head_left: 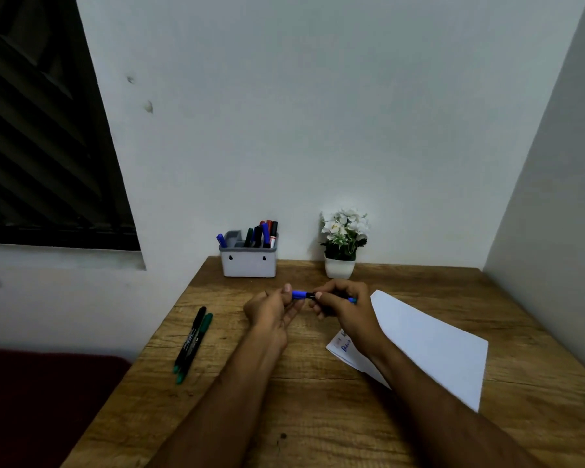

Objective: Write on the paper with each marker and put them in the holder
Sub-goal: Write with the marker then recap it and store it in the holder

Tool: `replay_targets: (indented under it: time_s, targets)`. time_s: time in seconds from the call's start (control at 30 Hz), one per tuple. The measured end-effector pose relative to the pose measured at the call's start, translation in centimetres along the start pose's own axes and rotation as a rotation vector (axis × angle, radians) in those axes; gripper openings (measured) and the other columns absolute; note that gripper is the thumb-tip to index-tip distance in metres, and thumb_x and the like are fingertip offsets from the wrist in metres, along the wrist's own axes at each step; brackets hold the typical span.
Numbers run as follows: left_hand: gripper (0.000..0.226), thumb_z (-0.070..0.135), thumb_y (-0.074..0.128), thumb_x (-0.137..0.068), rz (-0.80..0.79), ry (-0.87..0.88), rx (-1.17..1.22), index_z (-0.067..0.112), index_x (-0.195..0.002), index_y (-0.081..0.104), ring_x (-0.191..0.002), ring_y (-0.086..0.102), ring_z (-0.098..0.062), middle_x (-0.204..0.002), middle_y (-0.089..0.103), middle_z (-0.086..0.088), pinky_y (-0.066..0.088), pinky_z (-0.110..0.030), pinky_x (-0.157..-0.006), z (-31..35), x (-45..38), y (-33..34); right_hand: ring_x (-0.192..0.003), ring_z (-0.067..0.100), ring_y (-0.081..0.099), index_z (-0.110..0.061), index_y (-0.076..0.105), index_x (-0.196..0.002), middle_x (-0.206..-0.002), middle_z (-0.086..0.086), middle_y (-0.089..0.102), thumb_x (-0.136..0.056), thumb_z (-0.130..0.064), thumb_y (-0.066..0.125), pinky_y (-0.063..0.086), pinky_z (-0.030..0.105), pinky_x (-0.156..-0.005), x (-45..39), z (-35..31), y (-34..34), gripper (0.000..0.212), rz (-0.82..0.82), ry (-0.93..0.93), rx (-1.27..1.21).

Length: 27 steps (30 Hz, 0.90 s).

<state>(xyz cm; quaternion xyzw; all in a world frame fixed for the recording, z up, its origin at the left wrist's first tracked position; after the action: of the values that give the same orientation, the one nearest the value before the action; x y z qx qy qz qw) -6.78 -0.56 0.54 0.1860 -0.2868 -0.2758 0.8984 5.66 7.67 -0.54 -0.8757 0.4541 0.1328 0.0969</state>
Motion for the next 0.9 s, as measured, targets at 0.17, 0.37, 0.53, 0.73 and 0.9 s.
replay_targets:
  time_s: [0.17,0.37,0.53,0.73,0.9]
  targets:
    - [0.049,-0.027,0.055,-0.079,-0.041,0.034,0.079,-0.001,-0.12,0.056,-0.084,0.067,-0.026,-0.113,0.063,-0.025,0.058,-0.033,-0.07,0.4,-0.1,0.0,-0.069,0.018,0.07,0.002,0.074,-0.095,-0.084,0.017,0.075,-0.094,0.0,0.068,0.058,0.028,-0.062,-1.3,0.3,2.3,0.007,0.019,-0.058,0.092]
    - [0.052,-0.019,0.067,-0.078,0.06,0.208,0.068,0.009,-0.121,0.059,-0.086,0.071,-0.022,-0.098,0.069,-0.011,0.061,-0.03,-0.07,3.1,-1.4,-1.5,-0.076,0.015,0.07,-0.012,0.073,-0.105,-0.096,0.006,0.073,-0.085,-0.015,0.084,0.059,0.03,-0.063,-2.5,0.7,4.2,0.023,-0.066,0.014,0.176]
    - [0.038,-0.006,0.079,-0.075,0.149,0.594,-0.287,0.009,-0.108,0.068,-0.083,0.069,-0.007,-0.093,0.072,-0.001,0.056,-0.02,-0.072,7.1,-2.6,-2.8,-0.084,-0.001,0.063,-0.016,0.069,-0.121,-0.098,-0.011,0.067,-0.084,-0.015,0.083,0.047,0.01,-0.067,-3.9,1.4,4.4,0.04,-0.042,0.006,0.654]
    - [0.026,-0.002,0.079,-0.075,0.228,0.965,-0.493,0.013,-0.094,0.071,-0.073,0.068,-0.001,-0.08,0.07,0.007,0.058,-0.022,-0.073,12.0,-4.0,-2.4,-0.089,0.006,0.064,-0.016,0.067,-0.119,-0.102,-0.005,0.067,-0.09,-0.01,0.073,0.056,0.02,-0.076,-5.2,0.5,5.8,0.03,-0.099,-0.123,0.798]
    - [0.019,-0.004,0.074,-0.079,0.249,1.09,-0.555,0.009,-0.094,0.072,-0.071,0.065,0.004,-0.077,0.069,0.006,0.054,-0.012,-0.071,14.6,-5.7,-0.9,-0.087,0.007,0.065,-0.017,0.071,-0.11,-0.098,-0.004,0.071,-0.09,-0.012,0.071,0.06,0.026,-0.078,-6.2,0.4,6.7,0.02,-0.129,-0.192,0.838]
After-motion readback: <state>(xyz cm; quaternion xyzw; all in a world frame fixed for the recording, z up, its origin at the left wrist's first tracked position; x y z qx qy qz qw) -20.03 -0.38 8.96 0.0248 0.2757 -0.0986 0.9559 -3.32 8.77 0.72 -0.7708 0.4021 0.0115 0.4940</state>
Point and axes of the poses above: each hand's wrist, its own x-axis away from the middle knuckle, its own y-axis out of the palm, z = x × y, the point moved 2 cm from there along -x, towards the middle knuckle
